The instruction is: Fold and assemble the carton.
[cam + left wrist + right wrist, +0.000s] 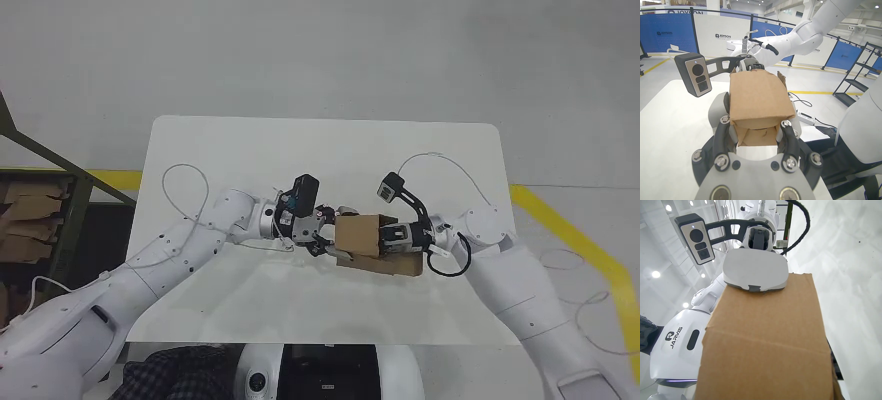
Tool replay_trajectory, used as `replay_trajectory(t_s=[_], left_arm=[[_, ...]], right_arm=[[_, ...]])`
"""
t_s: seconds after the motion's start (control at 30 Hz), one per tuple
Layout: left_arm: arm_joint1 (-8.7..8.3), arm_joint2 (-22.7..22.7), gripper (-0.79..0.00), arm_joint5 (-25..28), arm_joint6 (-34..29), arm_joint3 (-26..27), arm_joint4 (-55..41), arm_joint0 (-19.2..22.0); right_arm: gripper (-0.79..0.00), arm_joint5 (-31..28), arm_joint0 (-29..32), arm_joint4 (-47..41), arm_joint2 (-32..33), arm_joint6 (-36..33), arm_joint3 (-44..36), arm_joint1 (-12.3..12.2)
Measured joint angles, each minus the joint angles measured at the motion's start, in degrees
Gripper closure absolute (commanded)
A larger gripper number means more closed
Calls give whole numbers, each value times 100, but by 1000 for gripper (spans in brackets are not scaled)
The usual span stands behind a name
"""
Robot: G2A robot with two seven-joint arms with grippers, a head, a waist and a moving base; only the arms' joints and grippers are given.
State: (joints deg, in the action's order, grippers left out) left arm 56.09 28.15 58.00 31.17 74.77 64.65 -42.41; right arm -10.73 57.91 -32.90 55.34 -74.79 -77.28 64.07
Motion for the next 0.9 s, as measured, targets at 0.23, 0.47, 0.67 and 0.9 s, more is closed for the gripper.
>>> replay_trajectory(t_s=[0.23,0.47,0.67,0.9], left_arm=[[-1,20,-329,-1,-16,10,-13,-25],[-16,40,-332,0,-16,-55,-4,-66],[-30,39,-336,0,-11,-88,-15,-96],[-37,68,-336,0,5,-179,-24,-115]], right_arm=[[0,-47,2,-36,13,31,58,13],[0,-74,122,75,371,13,126,-91],[0,-60,379,142,900,86,29,-237],[0,-14,795,197,1530,102,-224,-407]])
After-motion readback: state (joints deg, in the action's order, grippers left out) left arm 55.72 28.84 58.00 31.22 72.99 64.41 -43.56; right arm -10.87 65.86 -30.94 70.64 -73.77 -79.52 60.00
